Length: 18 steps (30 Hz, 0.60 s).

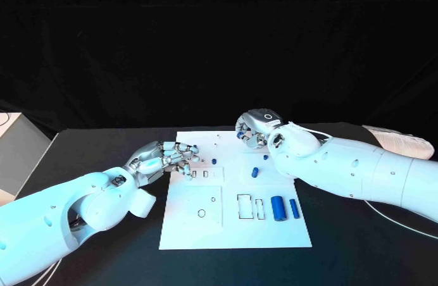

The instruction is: Assemble the parts on the task board

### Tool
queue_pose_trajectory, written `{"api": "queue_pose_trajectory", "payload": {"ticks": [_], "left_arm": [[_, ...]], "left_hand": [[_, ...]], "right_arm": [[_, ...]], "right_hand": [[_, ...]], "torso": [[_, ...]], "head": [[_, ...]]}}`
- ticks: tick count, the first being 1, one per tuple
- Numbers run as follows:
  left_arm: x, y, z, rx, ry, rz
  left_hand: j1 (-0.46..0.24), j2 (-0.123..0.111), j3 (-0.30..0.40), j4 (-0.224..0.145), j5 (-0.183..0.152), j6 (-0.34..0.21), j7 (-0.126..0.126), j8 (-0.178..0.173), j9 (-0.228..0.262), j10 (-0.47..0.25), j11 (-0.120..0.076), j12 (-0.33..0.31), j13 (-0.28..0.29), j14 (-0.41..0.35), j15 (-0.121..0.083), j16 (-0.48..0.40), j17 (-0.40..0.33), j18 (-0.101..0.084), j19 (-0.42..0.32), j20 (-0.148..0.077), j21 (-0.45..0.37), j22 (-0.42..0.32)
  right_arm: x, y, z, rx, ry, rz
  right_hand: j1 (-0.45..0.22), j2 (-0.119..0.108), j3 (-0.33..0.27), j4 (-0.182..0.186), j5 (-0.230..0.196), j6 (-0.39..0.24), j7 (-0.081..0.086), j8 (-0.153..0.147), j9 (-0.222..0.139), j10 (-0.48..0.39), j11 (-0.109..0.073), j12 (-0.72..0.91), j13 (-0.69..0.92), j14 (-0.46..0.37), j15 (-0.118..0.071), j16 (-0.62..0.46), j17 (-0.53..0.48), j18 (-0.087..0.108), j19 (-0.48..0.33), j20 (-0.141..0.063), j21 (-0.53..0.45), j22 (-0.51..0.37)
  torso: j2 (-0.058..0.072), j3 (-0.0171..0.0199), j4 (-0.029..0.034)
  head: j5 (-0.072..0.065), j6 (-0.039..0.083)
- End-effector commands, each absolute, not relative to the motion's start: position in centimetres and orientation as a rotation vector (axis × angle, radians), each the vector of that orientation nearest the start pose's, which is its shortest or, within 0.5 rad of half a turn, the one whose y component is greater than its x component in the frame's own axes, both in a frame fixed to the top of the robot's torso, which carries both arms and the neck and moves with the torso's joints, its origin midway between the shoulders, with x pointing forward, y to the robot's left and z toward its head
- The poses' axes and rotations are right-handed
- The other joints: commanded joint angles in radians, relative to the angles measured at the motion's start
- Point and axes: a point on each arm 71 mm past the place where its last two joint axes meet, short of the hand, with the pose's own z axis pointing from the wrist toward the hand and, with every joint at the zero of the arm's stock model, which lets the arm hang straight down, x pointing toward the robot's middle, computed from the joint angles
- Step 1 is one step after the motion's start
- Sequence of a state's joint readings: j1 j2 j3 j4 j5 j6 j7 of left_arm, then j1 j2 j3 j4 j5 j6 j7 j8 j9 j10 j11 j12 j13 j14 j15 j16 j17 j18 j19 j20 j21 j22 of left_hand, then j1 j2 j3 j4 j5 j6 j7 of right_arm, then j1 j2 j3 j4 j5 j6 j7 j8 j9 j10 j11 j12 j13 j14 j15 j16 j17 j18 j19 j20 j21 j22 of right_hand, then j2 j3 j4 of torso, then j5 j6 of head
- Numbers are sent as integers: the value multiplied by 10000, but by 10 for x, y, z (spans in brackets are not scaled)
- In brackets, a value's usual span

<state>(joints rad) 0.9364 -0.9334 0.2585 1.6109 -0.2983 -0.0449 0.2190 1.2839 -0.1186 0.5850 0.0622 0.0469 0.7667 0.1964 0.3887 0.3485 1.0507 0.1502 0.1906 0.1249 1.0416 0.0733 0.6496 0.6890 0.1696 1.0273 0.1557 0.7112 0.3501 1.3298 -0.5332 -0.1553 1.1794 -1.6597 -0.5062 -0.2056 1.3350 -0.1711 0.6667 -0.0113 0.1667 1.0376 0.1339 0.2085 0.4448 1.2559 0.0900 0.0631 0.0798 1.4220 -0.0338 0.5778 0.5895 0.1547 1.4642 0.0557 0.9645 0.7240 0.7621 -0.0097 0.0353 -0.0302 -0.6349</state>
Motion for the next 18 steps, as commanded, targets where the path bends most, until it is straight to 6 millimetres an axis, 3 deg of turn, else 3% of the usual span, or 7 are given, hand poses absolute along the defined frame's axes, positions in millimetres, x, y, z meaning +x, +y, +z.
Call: {"api": "queue_pose_trajectory", "payload": {"ticks": [1,6,18], "left_arm": [[456,216,-189,-9268,16609,-16920],[455,215,-188,-9256,16620,-16941],[453,211,-187,-9178,16674,-17049]], "left_hand": [[-82,-11,4,53,14,-86,239,-45,15,-47,-13,-69,-13,-30,1,-57,-9,138,-52,37,-34,-8],[-82,-11,4,53,14,-86,239,-45,15,-47,-13,-69,-13,-30,1,-57,-9,138,-52,37,-34,-8],[-71,-7,7,46,14,-88,237,-43,18,-47,-16,-69,-14,-27,-2,-64,-10,140,-45,36,-43,-16]], "right_arm": [[553,-135,-152,-2959,13317,4221],[557,-125,-149,-3020,13206,4236],[568,-107,-147,-3110,13040,4167]], "right_hand": [[88,23,61,-138,31,-75,18,-24,15,281,-291,2,65,-43,17,69,-11,-182,223,-45,42,1],[75,6,63,-141,35,-97,26,-38,16,254,-283,-6,59,-45,22,77,-13,-180,218,-42,30,-15],[52,-13,65,-140,37,-124,40,-56,17,222,-270,-12,51,-49,30,87,-15,-181,213,-38,32,-9]], "torso": [[20,-1,1],[24,-8,24],[184,-130,201]], "head": [[16,1],[7,15],[-50,111]]}}
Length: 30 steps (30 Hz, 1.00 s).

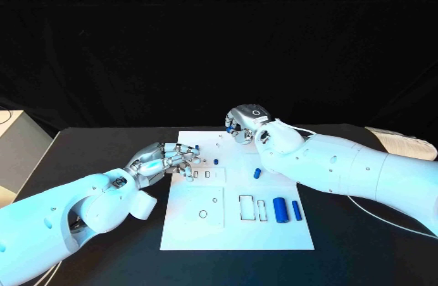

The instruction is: Assemble the parts on the task board

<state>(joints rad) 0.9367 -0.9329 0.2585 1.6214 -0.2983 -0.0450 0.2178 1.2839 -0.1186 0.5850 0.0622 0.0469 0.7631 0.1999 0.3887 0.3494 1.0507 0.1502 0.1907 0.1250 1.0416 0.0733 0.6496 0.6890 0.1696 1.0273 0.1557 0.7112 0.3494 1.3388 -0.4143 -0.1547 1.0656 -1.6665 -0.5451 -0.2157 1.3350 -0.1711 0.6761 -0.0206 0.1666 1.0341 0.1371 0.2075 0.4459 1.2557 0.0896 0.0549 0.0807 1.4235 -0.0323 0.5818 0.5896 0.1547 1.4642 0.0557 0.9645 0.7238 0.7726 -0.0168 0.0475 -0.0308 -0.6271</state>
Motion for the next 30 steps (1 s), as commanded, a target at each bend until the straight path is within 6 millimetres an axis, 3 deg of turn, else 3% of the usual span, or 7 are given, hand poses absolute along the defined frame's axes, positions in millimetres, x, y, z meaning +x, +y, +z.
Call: {"api": "queue_pose_trajectory", "payload": {"ticks": [1,7,15,19,24,30], "left_arm": [[453,211,-187,-9170,16680,-17059],[451,208,-185,-9115,16715,-17130],[450,207,-184,-9060,16728,-17175],[450,206,-184,-9052,16729,-17194],[450,205,-184,-9040,16726,-17220],[450,205,-184,-9028,16736,-17237]], "left_hand": [[-71,-7,7,46,14,-53,202,-43,9,-47,-16,-69,-15,-27,-1,-64,-11,140,-46,36,-43,-9],[-71,-7,7,46,14,-53,202,-43,9,-47,-16,-69,-15,-27,-1,-64,-11,140,-46,36,-43,-9],[-53,-6,7,33,13,-55,198,-38,14,-46,-19,-69,-18,-23,-5,-75,-13,142,-34,34,-57,-22],[-53,-6,7,33,13,-55,198,-38,14,-46,-19,-69,-18,-23,-5,-75,-13,142,-34,34,-57,-22],[-53,-6,7,33,13,-55,198,-38,14,-46,-19,-69,-18,-23,-5,-75,-13,142,-34,34,-57,-22],[-53,-6,7,33,13,-55,198,-38,14,-46,-19,-69,-18,-23,-5,-75,-13,142,-34,34,-57,-22]], "right_arm": [[568,-106,-147,-3118,13038,4163],[571,-104,-147,-3120,13080,4097],[573,-105,-148,-3125,13210,4021],[573,-104,-149,-3148,13268,4039],[572,-102,-150,-3174,13306,4074],[574,-101,-152,-3150,13346,4044]], "right_hand": [[53,-12,-28,-46,38,-90,8,-45,6,224,-266,70,42,-63,15,47,-16,-181,214,-39,32,-7],[37,-27,-31,-45,38,-102,15,-54,8,211,-260,71,38,-65,20,54,-17,-184,214,-36,44,10],[11,-37,-35,-34,36,-115,24,-64,9,194,-251,70,34,-67,27,62,-18,-187,212,-32,51,20],[11,-37,-35,-34,36,-115,24,-64,9,194,-251,70,34,-67,27,62,-18,-187,212,-32,51,20],[-6,-47,-39,-28,32,-124,29,-71,11,182,-247,70,31,-68,31,68,-19,-187,210,-29,51,22],[-6,-47,-39,-28,32,-124,29,-71,11,182,-247,70,31,-68,31,68,-19,-187,210,-29,51,22]], "torso": [[87,-64,87],[165,-106,159],[219,-144,160],[213,-150,157],[216,-129,174],[230,-139,195]], "head": [[-50,36],[-50,66],[-75,104],[-88,94],[-92,88],[-64,59]]}}
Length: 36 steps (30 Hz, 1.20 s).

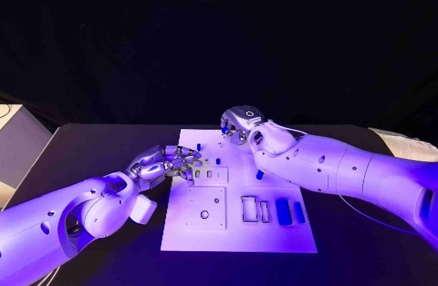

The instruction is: Assemble the parts on the task board

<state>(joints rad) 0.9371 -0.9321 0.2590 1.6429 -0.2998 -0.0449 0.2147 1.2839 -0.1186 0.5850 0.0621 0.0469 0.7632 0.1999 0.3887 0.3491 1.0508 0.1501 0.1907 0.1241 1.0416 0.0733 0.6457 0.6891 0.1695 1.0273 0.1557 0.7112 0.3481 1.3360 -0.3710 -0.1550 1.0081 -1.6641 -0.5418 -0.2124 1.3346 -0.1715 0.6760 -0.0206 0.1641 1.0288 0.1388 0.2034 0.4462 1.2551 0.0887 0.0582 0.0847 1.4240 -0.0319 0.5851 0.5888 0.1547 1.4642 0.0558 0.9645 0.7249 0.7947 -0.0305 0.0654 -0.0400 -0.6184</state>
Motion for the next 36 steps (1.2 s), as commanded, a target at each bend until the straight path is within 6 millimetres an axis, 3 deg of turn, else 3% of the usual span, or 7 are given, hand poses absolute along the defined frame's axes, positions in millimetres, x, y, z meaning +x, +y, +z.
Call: {"api": "queue_pose_trajectory", "payload": {"ticks": [1,11,17,26,36], "left_arm": [[449,205,-183,-9027,16736,-17234],[449,205,-183,-9016,16739,-17218],[450,206,-183,-9023,16726,-17198],[450,204,-184,-9020,16738,-17225],[450,205,-184,-9026,16742,-17209]], "left_hand": [[-53,-6,7,33,14,-55,198,-38,17,-46,-19,-69,-9,-23,-5,-35,-14,142,-34,34,-58,-9],[-53,-6,7,33,14,-55,198,-38,17,-46,-19,-69,-9,-23,-5,-35,-14,142,-34,34,-58,-9],[-53,-6,7,33,14,-55,198,-38,17,-46,-19,-69,-9,-23,-5,-35,-14,142,-34,34,-58,-9],[-53,-6,7,33,14,-55,198,-38,17,-46,-19,-69,-9,-23,-5,-35,-14,142,-34,34,-58,-9],[-53,-6,7,33,14,-55,198,-38,17,-46,-19,-69,-9,-23,-5,-35,-14,142,-34,34,-58,-9]], "right_arm": [[574,-101,-153,-3145,13354,4045],[573,-99,-155,-3175,13446,4108],[574,-99,-157,-3205,13593,4045],[573,-97,-159,-3224,13673,4043],[575,-98,-161,-3287,13924,3831]], "right_hand": [[-13,-50,-38,-25,58,-81,16,-37,9,177,-234,37,-13,-75,30,40,-11,-185,207,-27,39,-6],[-26,-57,-37,-20,59,-95,23,-48,9,159,-228,35,-17,-76,33,46,-12,-188,206,-24,51,12],[-48,-76,-43,-14,52,-110,29,-59,10,139,-221,34,-23,-79,39,54,-14,-187,201,-20,48,9],[-68,-94,-45,-8,46,-132,36,-75,10,113,-213,33,-30,-82,45,64,-15,-187,195,-16,43,5],[-132,-151,-37,18,3,-233,67,-149,2,-17,-177,24,-64,-97,71,96,-23,-184,163,3,17,-15]], "torso": [[19,-3,24],[101,-36,92],[112,-34,44],[100,-32,100],[105,-39,71]], "head": [[42,-42],[28,-43],[22,-68],[3,-97],[18,-98]]}}
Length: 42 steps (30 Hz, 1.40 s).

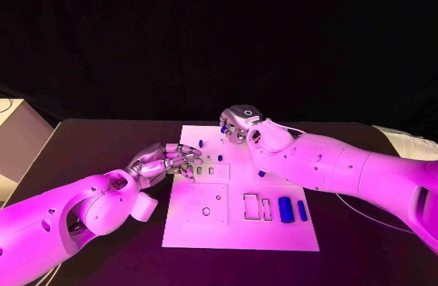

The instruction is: Assemble the parts on the task board

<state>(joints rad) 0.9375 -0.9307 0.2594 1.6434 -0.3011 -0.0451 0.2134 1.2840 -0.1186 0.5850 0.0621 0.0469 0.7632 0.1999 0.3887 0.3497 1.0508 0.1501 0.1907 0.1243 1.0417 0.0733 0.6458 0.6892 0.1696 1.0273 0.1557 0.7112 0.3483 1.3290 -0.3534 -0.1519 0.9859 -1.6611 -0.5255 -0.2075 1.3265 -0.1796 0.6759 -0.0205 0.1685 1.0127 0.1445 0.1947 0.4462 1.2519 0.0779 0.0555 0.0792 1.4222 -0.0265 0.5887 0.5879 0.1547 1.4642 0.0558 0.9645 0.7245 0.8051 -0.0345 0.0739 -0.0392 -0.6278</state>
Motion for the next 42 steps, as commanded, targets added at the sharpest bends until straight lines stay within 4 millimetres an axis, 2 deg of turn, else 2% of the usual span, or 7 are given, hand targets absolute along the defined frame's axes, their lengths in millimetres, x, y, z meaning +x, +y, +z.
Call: {"api": "queue_pose_trajectory", "payload": {"ticks": [1,7,15,26,33,42], "left_arm": [[450,205,-184,-9027,16741,-17206],[450,206,-184,-9035,16742,-17187],[451,206,-184,-9048,16740,-17162],[452,208,-185,-9080,16742,-17102],[452,209,-185,-9096,16751,-17073],[452,210,-186,-9104,16776,-17060]], "left_hand": [[-54,-6,7,33,14,-55,198,-38,11,-46,-19,-69,-11,-23,-5,-36,-15,142,-34,35,-58,-11],[-54,-6,7,33,14,-55,198,-38,11,-46,-19,-69,-11,-23,-5,-36,-15,142,-34,35,-58,-11],[-50,-9,-7,30,13,-64,198,-32,22,-46,-18,-71,-18,-13,-4,-62,-21,141,-8,33,-92,-42],[-50,-9,-7,30,13,-64,198,-32,22,-46,-18,-71,-18,-13,-4,-62,-21,141,-8,33,-92,-42],[-50,-9,-7,30,13,-64,198,-32,22,-46,-18,-71,-18,-13,-4,-62,-21,141,-8,33,-92,-42],[-50,-9,-7,30,13,-64,198,-32,22,-46,-18,-71,-18,-13,-4,-62,-21,141,-8,33,-92,-42]], "right_arm": [[575,-98,-162,-3295,13941,3815],[575,-99,-162,-3258,13912,3694],[575,-100,-160,-3181,13722,3602],[574,-100,-158,-3051,13359,3651],[573,-99,-156,-2997,13118,3765],[573,-100,-156,-2976,13076,3778]], "right_hand": [[-59,-80,-33,21,-49,-91,15,-76,-1,-8,-62,51,-16,-83,21,64,-16,-182,156,7,7,-23],[-68,-89,-30,24,-59,-105,20,-88,-2,-30,-56,50,-21,-86,25,68,-17,-181,150,11,1,-28],[-82,-97,-19,34,-44,-114,26,-100,0,-48,-51,62,-27,-91,31,79,-20,-188,146,17,31,19],[-101,-118,-17,39,4,-108,27,-102,4,-46,-51,71,-28,-95,33,89,-21,-186,141,21,26,15],[-112,-138,-19,40,36,-98,27,-100,9,-41,-52,78,-28,-97,33,95,-22,-183,137,23,22,9],[-113,-146,-19,38,45,-93,26,-99,11,-36,-54,81,-27,-99,33,98,-22,-183,137,23,26,15]], "torso": [[-1,1,-12],[2,4,4],[4,1,-25],[5,2,-4],[7,1,-21],[13,-1,-9]], "head": [[9,-8],[11,-7],[30,-2],[20,-16],[35,-19],[38,-28]]}}
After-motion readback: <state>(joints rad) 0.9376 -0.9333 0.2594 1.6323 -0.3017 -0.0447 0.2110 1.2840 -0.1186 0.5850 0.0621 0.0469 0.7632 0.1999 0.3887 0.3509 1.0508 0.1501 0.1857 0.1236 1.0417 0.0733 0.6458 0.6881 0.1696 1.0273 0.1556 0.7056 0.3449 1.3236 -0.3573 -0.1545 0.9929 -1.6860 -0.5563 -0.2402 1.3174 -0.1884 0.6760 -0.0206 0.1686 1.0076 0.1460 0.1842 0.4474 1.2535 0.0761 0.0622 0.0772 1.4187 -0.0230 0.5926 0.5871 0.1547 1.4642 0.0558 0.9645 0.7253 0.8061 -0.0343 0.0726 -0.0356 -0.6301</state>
